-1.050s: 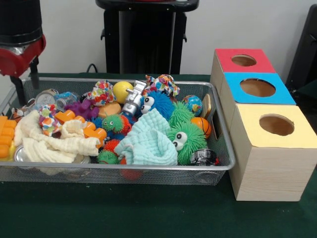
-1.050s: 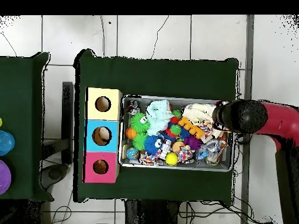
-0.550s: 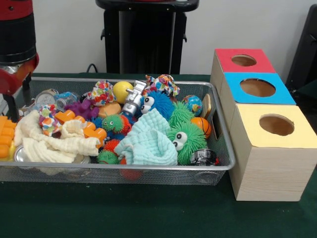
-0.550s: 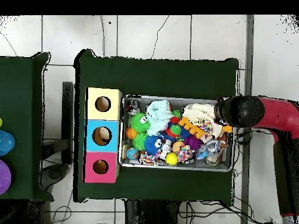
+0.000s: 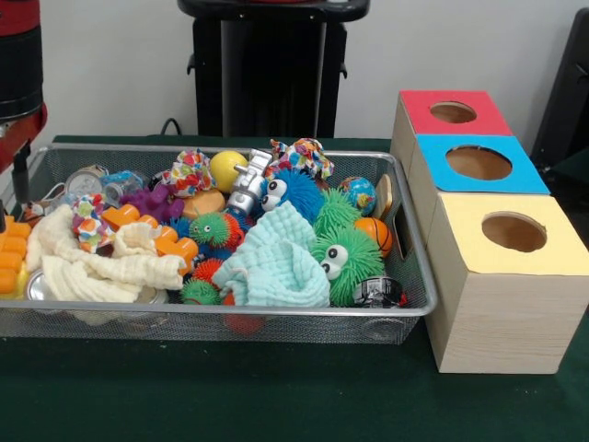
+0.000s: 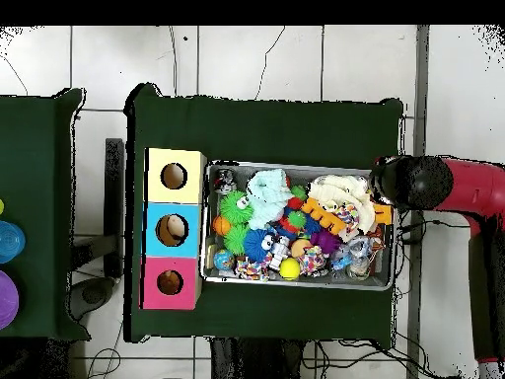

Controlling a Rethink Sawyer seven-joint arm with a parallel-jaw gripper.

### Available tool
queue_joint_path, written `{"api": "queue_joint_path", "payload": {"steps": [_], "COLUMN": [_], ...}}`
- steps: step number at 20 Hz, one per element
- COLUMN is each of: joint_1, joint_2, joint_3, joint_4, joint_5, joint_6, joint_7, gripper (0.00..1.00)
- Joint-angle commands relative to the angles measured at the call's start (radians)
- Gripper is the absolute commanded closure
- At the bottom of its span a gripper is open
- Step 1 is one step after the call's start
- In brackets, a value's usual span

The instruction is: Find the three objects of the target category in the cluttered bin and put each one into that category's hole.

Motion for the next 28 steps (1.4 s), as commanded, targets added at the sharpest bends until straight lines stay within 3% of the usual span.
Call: {"api": "queue_joint_path", "payload": {"steps": [1,8,18,28], "joint_1": [0.0,-0.021,-0.049,-0.078], "joint_2": [0.003,-0.001,0.007,0.028], "joint_3": [-0.001,-0.005,-0.012,-0.013], "joint_4": [0.045,0.144,0.201,0.211], "joint_5": [-0.072,-0.065,-0.097,-0.142], "joint_6": [0.067,0.016,-0.015,-0.026], "joint_7": [-0.242,-0.196,-0.195,-0.182], "gripper": [0.0,0.0,0.0,0.0]}}
